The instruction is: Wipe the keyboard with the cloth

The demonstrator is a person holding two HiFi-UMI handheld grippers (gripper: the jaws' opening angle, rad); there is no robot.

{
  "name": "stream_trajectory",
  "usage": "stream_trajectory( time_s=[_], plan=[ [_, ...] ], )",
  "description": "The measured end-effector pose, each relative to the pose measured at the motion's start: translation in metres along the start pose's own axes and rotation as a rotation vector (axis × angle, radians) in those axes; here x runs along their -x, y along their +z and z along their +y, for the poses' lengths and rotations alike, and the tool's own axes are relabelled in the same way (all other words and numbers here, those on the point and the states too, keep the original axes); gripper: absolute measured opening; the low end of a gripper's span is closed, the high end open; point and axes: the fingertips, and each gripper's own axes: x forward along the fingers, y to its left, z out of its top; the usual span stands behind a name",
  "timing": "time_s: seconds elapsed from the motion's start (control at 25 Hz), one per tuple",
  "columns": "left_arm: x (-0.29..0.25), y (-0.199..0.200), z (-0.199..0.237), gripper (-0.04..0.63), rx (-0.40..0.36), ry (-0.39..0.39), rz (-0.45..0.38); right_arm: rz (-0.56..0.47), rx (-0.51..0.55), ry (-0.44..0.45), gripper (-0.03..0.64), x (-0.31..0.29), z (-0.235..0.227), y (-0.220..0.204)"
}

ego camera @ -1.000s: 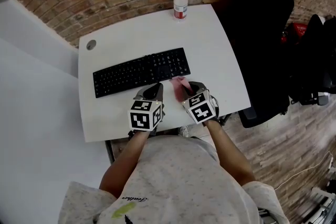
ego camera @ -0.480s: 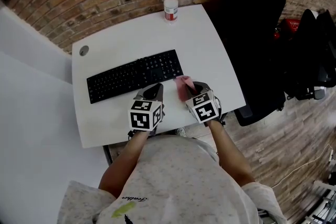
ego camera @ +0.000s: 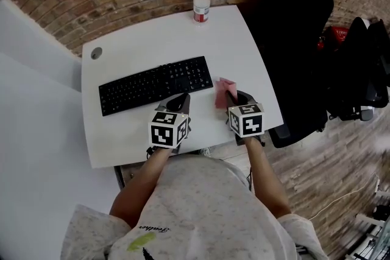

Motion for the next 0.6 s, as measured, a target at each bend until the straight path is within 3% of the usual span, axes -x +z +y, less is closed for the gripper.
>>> stream_trajectory(
  time_s=[0.2, 0.6],
  plan=[
    [0.002, 0.001, 0.008, -0.006, 0.018, 0.005, -0.008, -0.01, -0.046, -0.023, 0.023, -0.007, -0.002, 0.007],
    [0.006, 0.006, 0.023, -0.005, 0.041, 0.024, -0.017, -0.009, -0.053, 0.027, 0.023, -0.023, 0.015, 0.019]
  ],
)
